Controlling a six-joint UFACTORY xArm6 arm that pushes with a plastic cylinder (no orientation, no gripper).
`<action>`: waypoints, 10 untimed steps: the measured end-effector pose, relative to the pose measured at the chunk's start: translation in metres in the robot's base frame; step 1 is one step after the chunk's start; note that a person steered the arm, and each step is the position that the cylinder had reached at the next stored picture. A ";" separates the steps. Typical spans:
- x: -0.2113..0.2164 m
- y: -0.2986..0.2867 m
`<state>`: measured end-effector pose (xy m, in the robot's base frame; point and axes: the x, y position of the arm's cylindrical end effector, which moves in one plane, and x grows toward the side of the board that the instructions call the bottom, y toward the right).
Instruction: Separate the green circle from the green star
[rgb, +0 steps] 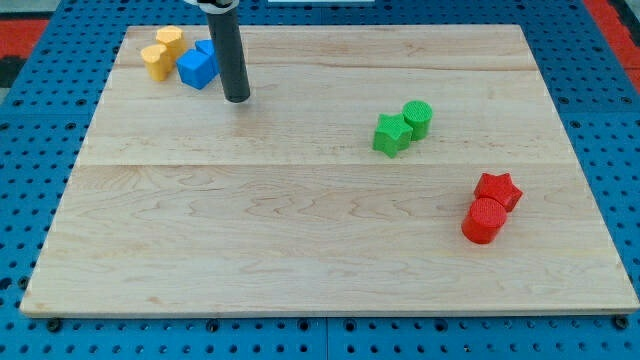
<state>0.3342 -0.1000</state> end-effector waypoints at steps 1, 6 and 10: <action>0.001 0.053; 0.049 0.270; 0.062 0.205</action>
<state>0.3961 0.1053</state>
